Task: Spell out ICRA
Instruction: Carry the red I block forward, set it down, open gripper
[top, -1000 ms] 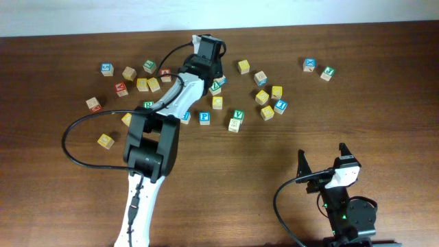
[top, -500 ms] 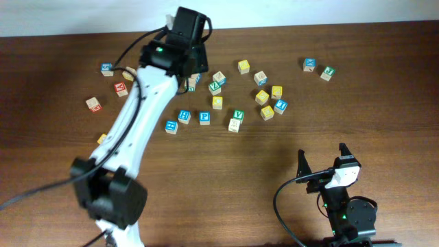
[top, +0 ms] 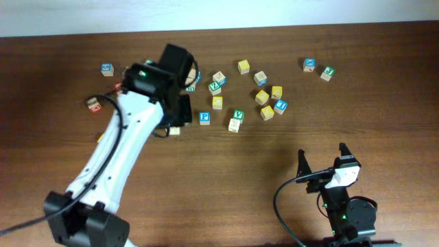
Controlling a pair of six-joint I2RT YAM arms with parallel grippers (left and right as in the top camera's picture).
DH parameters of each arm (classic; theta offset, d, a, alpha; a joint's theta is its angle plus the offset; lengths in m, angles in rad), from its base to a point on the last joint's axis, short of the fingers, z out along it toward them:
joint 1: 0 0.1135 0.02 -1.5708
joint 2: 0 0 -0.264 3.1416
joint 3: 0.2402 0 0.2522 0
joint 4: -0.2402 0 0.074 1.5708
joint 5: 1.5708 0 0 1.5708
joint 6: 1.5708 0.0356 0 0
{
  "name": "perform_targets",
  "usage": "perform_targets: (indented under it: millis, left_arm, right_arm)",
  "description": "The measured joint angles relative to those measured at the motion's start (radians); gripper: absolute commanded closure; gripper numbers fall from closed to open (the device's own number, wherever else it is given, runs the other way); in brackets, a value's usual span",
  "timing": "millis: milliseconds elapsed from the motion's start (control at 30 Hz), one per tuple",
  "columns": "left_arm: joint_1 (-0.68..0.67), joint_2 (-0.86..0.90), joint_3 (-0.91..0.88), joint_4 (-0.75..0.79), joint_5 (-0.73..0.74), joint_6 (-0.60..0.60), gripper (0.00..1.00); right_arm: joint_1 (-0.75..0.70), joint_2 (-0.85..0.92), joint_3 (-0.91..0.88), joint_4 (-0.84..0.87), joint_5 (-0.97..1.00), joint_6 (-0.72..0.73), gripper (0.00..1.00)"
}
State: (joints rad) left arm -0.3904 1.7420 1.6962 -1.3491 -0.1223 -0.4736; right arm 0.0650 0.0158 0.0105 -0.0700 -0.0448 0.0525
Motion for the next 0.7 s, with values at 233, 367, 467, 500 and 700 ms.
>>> perform_targets:
  millis: [233, 367, 467, 500, 700]
  left_arm:
    - [0.0, 0.005, -0.443, 0.462, 0.022, -0.003, 0.87]
    - [0.0, 0.005, -0.589, 0.639, 0.021, -0.003, 0.87]
    - [0.0, -0.001, -0.661, 0.66, 0.02, -0.004, 0.85]
    - [0.0, -0.002, -0.665, 0.664, 0.017, -0.004, 0.86]
    - [0.005, -0.007, -0.672, 0.674, 0.051, -0.004, 0.81]
  right_arm:
    - [0.0, 0.0, 0.0, -0.001, 0.0, 0.0, 0.02]
    - [0.0, 0.0, 0.0, 0.0, 0.0, 0.0, 0.02]
    - [0.0, 0.0, 0.0, 0.0, 0.0, 0.0, 0.02]
    - [0.0, 0.0, 0.0, 0.0, 0.0, 0.001, 0.02]
    - [0.0, 0.0, 0.0, 0.0, 0.0, 0.001, 0.02]
